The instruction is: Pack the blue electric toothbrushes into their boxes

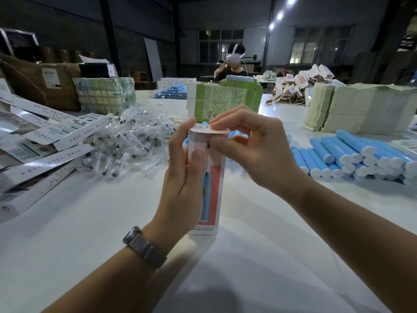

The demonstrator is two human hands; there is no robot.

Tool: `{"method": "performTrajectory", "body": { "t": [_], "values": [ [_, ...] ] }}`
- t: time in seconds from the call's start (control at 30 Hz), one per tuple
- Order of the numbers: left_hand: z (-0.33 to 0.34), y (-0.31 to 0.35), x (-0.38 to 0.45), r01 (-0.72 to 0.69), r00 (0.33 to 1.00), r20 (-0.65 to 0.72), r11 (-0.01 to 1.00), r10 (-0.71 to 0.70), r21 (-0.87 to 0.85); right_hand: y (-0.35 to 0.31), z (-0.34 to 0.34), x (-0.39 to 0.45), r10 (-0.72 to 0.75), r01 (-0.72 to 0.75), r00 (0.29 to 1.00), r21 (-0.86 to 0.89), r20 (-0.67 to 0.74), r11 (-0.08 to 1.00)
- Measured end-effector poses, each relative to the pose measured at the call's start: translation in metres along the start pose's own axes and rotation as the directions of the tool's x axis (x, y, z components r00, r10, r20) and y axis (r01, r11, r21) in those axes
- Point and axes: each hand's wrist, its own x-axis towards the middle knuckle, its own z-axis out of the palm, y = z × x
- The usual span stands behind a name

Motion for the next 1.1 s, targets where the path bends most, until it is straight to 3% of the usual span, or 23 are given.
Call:
{"method": "performTrajectory", "body": {
  "t": [0.13, 0.43, 0.67, 0.83, 1.1],
  "values": [
    [0.000, 0.000, -0.002, -0.033, 0.999, 0.017, 0.997, 0.031, 0.076, -0.004, 0.004, 0.002, 0.010, -0.010, 1.000, 0.055, -0.013, 0.998],
    [0.001, 0.001, -0.002, -0.005, 1.000, -0.005, 0.993, 0.005, 0.119, 0.000, 0.005, 0.002, -0.019, 0.015, 0.999, -0.130, -0.026, 0.991],
    [0.002, 0.005, -0.004, -0.021, 1.000, 0.014, 0.991, 0.019, 0.134, -0.010, -0.003, 0.008, -0.014, 0.018, 0.999, -0.109, 0.039, 0.994],
    [0.003, 0.006, -0.005, -0.026, 0.999, 0.035, 0.985, 0.021, 0.169, -0.013, -0.009, 0.012, -0.079, 0.101, 0.993, -0.266, 0.092, 0.959],
    [0.005, 0.006, -0.005, -0.050, 0.997, 0.062, 0.985, 0.040, 0.167, -0.015, -0.002, 0.011, -0.054, 0.052, 0.999, -0.254, -0.002, 0.966]
  ]
}}
